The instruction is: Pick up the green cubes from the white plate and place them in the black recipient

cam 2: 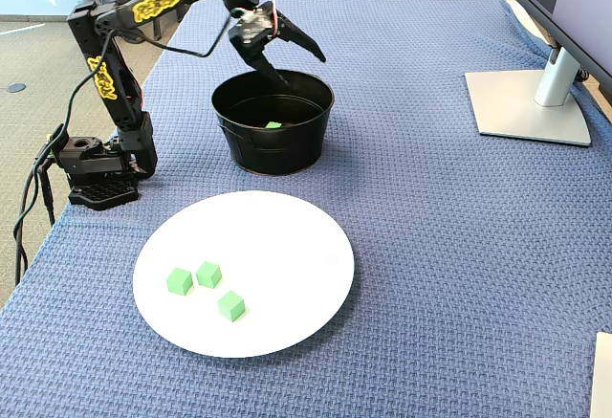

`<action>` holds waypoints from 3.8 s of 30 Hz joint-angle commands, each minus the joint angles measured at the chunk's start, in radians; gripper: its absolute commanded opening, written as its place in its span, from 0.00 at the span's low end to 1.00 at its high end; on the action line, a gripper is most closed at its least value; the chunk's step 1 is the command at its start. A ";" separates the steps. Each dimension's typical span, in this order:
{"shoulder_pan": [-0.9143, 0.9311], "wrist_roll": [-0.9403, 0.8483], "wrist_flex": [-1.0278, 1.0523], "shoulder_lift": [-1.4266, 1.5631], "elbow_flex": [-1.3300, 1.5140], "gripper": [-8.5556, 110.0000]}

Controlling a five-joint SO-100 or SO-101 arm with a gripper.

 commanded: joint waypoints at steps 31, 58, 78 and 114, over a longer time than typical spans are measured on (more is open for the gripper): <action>0.966 -1.631 -0.400 -0.568 -0.140 0.29; 0.887 -1.583 -0.632 -0.543 0.137 0.26; 0.825 -1.345 -0.620 -0.515 0.117 0.07; -0.290 0.259 -0.249 -0.179 0.193 0.07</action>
